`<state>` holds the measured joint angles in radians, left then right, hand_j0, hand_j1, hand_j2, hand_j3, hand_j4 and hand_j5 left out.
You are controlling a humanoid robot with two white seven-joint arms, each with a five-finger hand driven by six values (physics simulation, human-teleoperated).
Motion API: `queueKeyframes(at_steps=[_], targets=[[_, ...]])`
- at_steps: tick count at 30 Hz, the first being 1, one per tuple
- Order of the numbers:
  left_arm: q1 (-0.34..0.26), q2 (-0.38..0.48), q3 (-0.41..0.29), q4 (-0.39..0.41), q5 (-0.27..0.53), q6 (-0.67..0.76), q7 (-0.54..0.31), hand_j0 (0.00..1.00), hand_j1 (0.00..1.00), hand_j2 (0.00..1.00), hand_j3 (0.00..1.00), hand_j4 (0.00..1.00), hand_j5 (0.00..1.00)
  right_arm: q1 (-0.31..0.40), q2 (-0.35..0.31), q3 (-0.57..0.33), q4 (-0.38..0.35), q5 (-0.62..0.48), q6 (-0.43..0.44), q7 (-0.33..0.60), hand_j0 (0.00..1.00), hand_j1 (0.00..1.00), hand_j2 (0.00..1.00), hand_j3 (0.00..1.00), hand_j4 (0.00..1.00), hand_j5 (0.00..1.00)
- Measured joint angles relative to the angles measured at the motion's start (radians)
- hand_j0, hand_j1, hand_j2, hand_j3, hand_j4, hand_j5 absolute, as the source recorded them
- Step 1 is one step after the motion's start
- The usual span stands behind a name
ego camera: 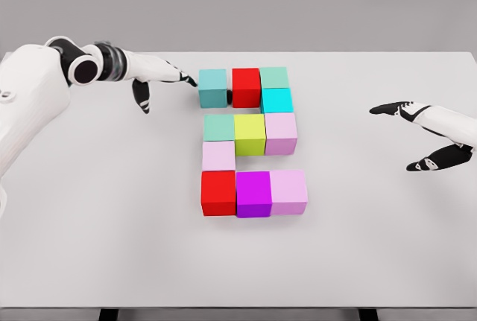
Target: Assemble the squares on the desktop into the number 2
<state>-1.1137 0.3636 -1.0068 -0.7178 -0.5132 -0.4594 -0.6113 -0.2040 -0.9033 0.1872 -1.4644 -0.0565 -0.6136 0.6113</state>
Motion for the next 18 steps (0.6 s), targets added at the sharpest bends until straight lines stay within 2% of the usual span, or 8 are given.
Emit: queueKeyframes(at_steps=[18], targets=[[0.003,-0.005,-0.001,-0.002,-0.002,-0.001,0.000,1.00,1.00,1.00,1.00,1.00,1.00,0.000,0.001,0.000,0.000,0.000,0.000,0.000,1.00,1.00,1.00,1.00,1.00,1.00]])
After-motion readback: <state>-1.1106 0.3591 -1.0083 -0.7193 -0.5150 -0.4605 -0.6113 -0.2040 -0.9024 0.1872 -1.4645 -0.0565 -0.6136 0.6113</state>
